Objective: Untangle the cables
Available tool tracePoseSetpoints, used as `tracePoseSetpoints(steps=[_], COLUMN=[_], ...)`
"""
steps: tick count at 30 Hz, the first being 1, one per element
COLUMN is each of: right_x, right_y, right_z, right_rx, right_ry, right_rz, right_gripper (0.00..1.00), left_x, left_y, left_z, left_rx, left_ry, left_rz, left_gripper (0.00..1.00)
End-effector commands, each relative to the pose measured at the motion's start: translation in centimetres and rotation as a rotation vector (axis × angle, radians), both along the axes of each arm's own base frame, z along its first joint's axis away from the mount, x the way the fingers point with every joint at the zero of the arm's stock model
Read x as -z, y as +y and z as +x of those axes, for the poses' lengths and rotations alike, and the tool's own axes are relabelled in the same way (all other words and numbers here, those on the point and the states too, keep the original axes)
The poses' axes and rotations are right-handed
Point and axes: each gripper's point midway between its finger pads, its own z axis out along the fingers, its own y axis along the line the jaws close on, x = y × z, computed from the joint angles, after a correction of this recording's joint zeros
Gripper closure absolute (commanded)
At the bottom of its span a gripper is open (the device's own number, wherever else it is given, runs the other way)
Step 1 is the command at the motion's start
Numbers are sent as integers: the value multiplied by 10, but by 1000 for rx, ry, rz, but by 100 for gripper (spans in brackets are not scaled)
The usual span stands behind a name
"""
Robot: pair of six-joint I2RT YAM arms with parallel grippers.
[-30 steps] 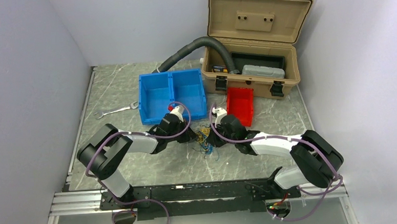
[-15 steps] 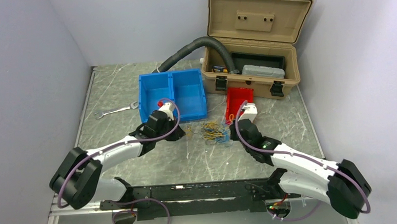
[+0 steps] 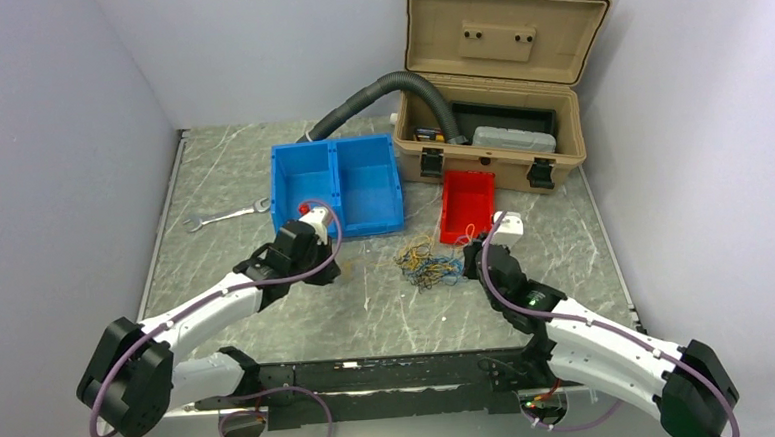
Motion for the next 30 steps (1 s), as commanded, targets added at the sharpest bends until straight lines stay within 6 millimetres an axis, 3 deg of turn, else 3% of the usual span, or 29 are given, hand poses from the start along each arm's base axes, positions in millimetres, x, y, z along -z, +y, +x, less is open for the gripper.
tracePoseSetpoints(steps=[1,5,14,16,19,23,30], right_x=[-10,-9,-11,-9,-7,-11,-15], right_y=[7,11,20,10,-13,-29,-33], right_z=[7,7,7,8,7,4,2], right_rx=[-16,-36,-91,-26,117,206,210], right_ry=[-20,-22,-31,-17,0,-22,-48], right_rz=[-3,-2,4,-1,-4,25,45], right_gripper=[100,100,100,100,100,100,100], left_x=[-13,-18,-25,-25,-27,-39,-50], left_y=[13,18,9,19,56,96,132], left_z=[5,7,5,6,15,18,7], left_rx=[-10,-23,11,-30,-210,-415,-632], left_ry=[-50,-66,-62,-58,-71,-120,-196], left_rz=[53,60,24,62,128,101,52], left_gripper=[100,100,100,100,100,100,100])
